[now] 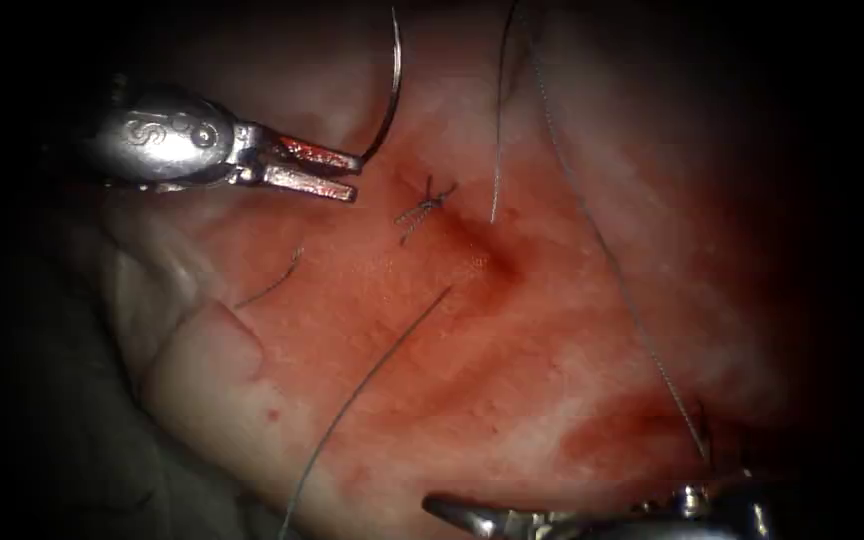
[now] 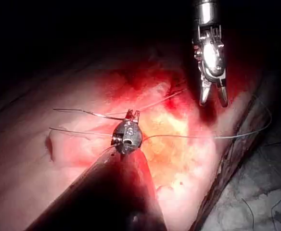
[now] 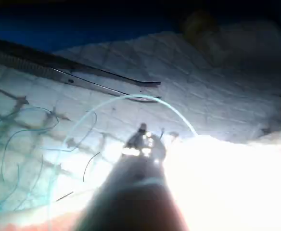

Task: Wound Closure

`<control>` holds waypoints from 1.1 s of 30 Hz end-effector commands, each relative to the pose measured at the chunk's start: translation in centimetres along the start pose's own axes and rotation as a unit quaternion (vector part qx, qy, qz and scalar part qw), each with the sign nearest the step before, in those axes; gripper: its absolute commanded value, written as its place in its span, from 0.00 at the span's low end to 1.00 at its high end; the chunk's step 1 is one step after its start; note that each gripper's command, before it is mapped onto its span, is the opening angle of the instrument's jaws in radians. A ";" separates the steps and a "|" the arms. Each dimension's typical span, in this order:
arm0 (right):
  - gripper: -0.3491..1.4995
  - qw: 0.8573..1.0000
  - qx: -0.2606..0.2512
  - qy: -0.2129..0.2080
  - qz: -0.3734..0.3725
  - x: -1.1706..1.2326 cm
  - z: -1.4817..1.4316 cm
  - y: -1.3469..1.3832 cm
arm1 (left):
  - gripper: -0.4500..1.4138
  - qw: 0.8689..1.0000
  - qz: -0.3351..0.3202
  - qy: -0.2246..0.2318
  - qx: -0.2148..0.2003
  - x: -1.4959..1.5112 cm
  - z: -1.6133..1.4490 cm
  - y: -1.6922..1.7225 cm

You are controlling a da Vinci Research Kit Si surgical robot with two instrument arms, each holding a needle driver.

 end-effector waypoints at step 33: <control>0.00 0.990 -0.058 -0.054 -0.116 -0.75 1.16 0.48 | 0.00 1.000 0.008 0.006 -0.007 -0.04 0.13 0.01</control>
